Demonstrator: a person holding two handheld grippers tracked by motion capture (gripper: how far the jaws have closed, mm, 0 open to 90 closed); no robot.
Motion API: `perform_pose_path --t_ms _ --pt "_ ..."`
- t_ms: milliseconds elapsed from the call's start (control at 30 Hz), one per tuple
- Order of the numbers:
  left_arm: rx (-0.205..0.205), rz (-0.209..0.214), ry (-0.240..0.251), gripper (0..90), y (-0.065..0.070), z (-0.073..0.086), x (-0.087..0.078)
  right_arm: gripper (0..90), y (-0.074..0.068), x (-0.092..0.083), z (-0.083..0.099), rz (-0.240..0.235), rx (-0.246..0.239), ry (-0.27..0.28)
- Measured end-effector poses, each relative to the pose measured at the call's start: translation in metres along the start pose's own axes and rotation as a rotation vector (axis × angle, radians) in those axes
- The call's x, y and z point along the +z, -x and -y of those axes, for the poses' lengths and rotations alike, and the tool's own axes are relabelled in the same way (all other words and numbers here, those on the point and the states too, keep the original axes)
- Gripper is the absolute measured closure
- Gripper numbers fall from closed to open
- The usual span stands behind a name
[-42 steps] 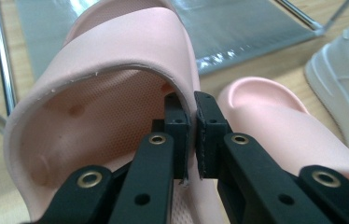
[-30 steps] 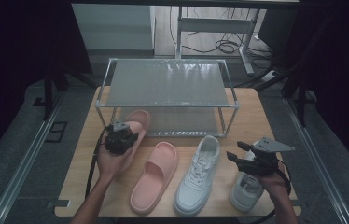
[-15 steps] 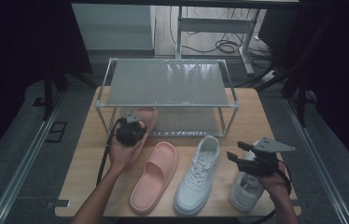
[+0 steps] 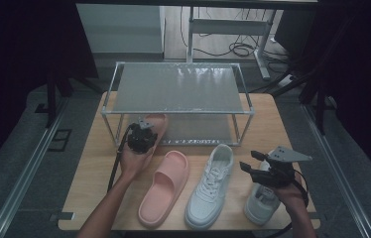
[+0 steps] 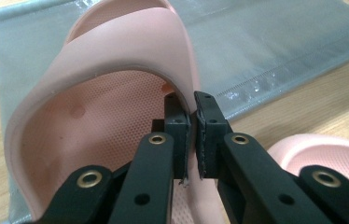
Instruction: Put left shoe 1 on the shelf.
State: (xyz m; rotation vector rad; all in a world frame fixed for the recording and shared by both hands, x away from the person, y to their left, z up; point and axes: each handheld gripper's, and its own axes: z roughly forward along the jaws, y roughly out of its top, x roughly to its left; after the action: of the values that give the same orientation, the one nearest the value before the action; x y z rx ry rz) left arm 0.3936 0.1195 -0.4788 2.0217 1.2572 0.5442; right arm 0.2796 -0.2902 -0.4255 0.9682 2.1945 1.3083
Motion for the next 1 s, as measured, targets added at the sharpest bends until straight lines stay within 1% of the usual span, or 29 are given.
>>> perform_pose_path --t_ms 133,200,333,367,400,433,500,567,600,633,700,767,833,867,900,933,967,1000 --pt "0.007 -0.015 0.003 85.6 0.003 -0.003 0.006 39.9 0.001 -0.001 0.000 0.002 0.004 0.000" --pt "0.025 -0.031 0.002 85.5 0.006 -0.004 0.009 39.9 0.001 -0.001 0.000 0.003 0.005 0.003" --pt "0.018 -0.030 -0.003 85.4 0.007 -0.006 0.014 39.9 0.002 -0.002 0.000 0.004 0.008 0.005" --pt "0.013 -0.037 -0.010 85.4 0.007 -0.007 0.017 39.9 0.002 -0.002 0.000 0.003 0.009 0.005" --pt "0.013 -0.037 -0.010 85.4 0.007 -0.007 0.017 39.9 0.002 -0.002 0.000 0.003 0.009 0.005" --pt "0.023 -0.035 -0.014 85.4 0.007 -0.009 0.019 39.9 0.002 -0.002 0.000 0.003 0.009 0.005" --pt "0.008 -0.025 -0.013 85.4 0.008 -0.011 0.023 39.9 0.002 -0.002 0.000 0.003 0.007 0.005" --pt "0.001 -0.027 -0.016 85.4 0.009 -0.012 0.024 40.0 0.002 -0.002 0.001 0.004 0.007 0.006" --pt "0.007 -0.027 -0.014 85.4 0.008 -0.013 0.025 40.0 0.002 -0.002 0.001 0.004 0.007 0.006" --pt "-0.022 -0.029 -0.012 85.4 0.009 -0.014 0.028 40.0 0.002 -0.002 0.001 0.004 0.007 0.006" --pt "-0.019 -0.027 -0.021 85.3 0.008 -0.015 0.030 39.9 0.003 -0.003 0.001 0.005 0.010 0.009" --pt "-0.031 -0.024 -0.021 85.0 0.009 -0.016 0.032 40.0 0.003 -0.003 0.001 0.006 0.010 0.010" --pt "-0.028 -0.022 -0.028 84.3 0.008 -0.016 0.034 39.9 0.003 -0.003 0.001 0.006 0.010 0.010" --pt "-0.009 -0.015 -0.048 83.7 0.005 -0.015 0.036 39.9 0.003 -0.003 0.001 0.006 0.009 0.009" --pt "-0.005 -0.012 -0.051 82.3 0.005 -0.015 0.036 39.9 0.003 -0.003 0.001 0.005 0.009 0.009" --pt "-0.005 -0.012 -0.051 79.8 0.005 -0.015 0.036 39.9 0.003 -0.003 0.001 0.005 0.008 0.009" --pt "-0.022 0.000 -0.042 75.6 0.005 -0.013 0.033 39.9 0.003 -0.003 0.001 0.005 0.008 0.009" --pt "0.069 0.020 -0.052 70.1 -0.001 -0.016 0.030 39.9 0.003 -0.003 0.001 0.005 0.008 0.010"
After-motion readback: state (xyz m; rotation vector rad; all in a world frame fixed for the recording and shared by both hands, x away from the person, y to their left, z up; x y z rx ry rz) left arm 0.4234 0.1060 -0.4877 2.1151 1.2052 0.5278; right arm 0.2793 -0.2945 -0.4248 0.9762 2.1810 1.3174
